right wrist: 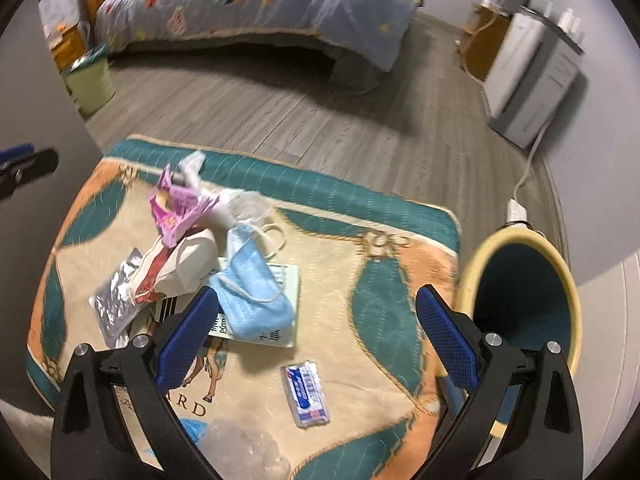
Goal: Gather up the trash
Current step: 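Grasp the pink wrapper with the left tool while the right grasps another blue mask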
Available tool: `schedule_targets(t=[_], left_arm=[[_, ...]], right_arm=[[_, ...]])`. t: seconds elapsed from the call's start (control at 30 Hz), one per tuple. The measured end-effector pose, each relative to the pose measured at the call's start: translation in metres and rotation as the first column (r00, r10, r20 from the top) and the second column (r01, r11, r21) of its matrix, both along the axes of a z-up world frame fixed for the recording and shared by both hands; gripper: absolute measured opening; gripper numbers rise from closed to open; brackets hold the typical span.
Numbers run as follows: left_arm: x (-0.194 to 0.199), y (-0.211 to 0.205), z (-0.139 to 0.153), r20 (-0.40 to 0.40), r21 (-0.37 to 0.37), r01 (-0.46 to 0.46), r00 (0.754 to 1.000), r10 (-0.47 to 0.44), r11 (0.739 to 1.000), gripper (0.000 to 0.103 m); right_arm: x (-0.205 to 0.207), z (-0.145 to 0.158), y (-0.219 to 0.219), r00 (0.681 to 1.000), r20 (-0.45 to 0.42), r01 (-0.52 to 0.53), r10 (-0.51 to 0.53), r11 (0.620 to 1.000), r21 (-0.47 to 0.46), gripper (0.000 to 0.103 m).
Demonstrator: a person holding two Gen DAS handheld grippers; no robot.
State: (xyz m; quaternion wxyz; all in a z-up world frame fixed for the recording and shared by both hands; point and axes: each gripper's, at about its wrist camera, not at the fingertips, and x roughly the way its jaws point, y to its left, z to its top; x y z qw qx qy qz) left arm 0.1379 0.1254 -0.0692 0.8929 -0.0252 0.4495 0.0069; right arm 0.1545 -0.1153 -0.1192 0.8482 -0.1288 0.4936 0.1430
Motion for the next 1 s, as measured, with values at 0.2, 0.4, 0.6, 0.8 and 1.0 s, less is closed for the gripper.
schedule_targets(t=[0.2,0.4,0.6,0.8,1.0], left_arm=[[0.020,-0.003,-0.024,-0.061,-0.044,-0.007,0.998,0.005,0.999,0.098],[0.039,-0.040,-0.045,-0.109,-0.011,0.097,0.989,-0.097,0.995,0.098],[0.052,-0.070,-0.068,-0.174,0.006,0.171,0.970,-0.167,0.985,0.098],[0.062,-0.083,-0.082,-0.219,0.002,0.186,0.959,-0.181,0.982,0.098],[0.068,-0.083,-0.092,-0.249,-0.062,0.165,0.952,-0.176,0.984,0.097]], right_arm=[[0.012,-0.026,0.009,0.997,-0.056,-0.054,0.054,0.998,-0.014,0.097],[0.012,-0.037,0.015,0.988,-0.085,-0.134,0.131,0.990,-0.030,0.097],[0.010,-0.042,0.018,0.976,-0.102,-0.196,0.191,0.980,-0.036,0.097],[0.014,-0.046,0.013,0.974,-0.131,-0.187,0.185,0.982,0.000,0.088],[0.015,-0.052,0.018,0.965,-0.166,-0.197,0.202,0.979,0.051,0.060]])
